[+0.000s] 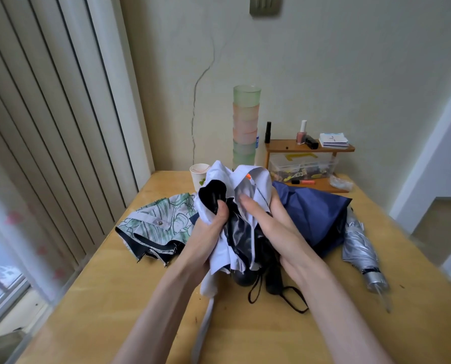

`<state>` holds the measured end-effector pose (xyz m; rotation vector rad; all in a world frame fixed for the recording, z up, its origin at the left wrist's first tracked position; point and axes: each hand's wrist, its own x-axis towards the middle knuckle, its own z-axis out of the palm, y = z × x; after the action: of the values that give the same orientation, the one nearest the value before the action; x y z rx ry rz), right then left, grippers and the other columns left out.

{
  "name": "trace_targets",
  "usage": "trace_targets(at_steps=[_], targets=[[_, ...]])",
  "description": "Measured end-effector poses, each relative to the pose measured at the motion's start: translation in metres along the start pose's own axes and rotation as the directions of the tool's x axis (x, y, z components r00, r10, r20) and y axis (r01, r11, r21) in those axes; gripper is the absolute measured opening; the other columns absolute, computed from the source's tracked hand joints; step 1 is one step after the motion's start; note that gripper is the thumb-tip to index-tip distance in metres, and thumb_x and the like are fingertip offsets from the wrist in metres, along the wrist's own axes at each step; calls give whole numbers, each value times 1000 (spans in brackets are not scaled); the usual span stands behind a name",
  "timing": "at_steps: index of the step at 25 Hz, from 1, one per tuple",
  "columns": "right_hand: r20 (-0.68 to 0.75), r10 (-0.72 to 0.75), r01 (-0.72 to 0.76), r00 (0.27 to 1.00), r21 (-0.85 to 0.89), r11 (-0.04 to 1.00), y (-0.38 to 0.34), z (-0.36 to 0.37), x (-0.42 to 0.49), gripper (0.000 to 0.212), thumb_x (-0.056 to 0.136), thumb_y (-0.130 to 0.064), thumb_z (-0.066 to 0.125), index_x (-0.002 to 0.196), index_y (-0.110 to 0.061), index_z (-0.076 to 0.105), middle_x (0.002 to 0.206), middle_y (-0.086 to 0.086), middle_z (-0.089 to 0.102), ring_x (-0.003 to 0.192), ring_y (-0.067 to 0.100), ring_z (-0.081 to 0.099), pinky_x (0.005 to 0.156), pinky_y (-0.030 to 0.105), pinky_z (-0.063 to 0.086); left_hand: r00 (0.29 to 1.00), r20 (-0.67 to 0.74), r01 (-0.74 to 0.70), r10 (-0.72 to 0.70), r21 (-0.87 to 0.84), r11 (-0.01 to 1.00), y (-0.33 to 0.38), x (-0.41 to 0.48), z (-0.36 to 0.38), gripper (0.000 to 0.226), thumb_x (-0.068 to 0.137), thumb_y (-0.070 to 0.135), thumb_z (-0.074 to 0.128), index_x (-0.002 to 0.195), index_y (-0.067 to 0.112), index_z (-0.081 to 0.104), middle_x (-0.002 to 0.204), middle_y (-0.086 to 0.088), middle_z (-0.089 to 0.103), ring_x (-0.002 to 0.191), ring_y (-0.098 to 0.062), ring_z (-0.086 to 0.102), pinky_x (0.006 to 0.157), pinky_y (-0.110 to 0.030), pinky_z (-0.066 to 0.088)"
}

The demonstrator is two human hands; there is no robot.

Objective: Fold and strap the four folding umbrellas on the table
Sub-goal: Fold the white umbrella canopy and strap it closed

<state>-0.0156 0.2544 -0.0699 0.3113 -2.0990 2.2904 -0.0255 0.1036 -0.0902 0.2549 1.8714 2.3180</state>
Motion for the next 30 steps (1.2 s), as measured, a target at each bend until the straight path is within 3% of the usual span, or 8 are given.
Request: trace_targets(at_steps=[4,8,10,13,17,21,24,30], targets=[[4,-4,4,1000,11,1000,1,1,2,66,93,-47,78,151,-45,46,138,-18,68,130,5,64,117,43,46,996,-56,62,-68,-96,993,2,10,6,64,88,70,63,130,22,70,122,-6,78,118,-25,72,111,-45,51],[137,16,-29,990,93,995,-2,-1,2,107,63,-80,83,155,-46,41,147,-14,63,138,10,58,121,44,40,949,-117,-253,291,262,931,-9,17,3,28,96,34,52,112,23,73,105,6,79,105,-11,73,87,-24,56],[184,28,-51,982,117,992,-5,-3,2,110,61,-83,80,156,-45,40,148,-12,63,139,13,58,121,47,40,908,-121,-341,400,339,877,-10,22,1,23,97,29,55,111,23,73,109,0,76,106,-16,71,89,-37,57],[97,28,-41,995,144,989,-9,-2,2,96,69,-65,87,154,-42,46,141,-11,68,132,13,64,117,45,47,885,-52,-405,462,403,821,-9,25,4,24,100,30,62,123,30,70,124,-11,70,124,-31,65,101,-55,55],[-36,36,-27,999,237,971,-13,-7,1,45,91,-23,78,135,-25,67,122,-1,78,115,18,74,93,32,62,961,76,-275,267,388,880,0,10,8,57,86,35,76,139,24,60,128,3,73,120,-8,69,97,-27,56],[-96,13,7,995,196,981,-12,-20,5,45,89,-23,81,132,-16,70,124,6,78,118,27,74,102,47,58,982,186,-90,25,350,932,5,1,-9,77,68,56,86,134,26,59,125,3,74,118,-16,70,105,-42,56],[-174,-192,197,966,13,980,-11,-16,7,46,93,-13,79,137,-15,65,133,2,74,126,19,69,111,47,54,979,117,-200,169,344,918,9,2,11,107,53,86,80,139,25,57,129,17,71,119,1,65,98,-21,54],[132,-135,75,982,385,920,-17,-11,0,52,101,-31,62,152,-20,52,148,3,64,139,21,59,120,41,44,971,-8,-232,239,199,952,0,12,6,61,65,39,93,120,24,71,115,8,79,112,-15,74,100,-32,57]])
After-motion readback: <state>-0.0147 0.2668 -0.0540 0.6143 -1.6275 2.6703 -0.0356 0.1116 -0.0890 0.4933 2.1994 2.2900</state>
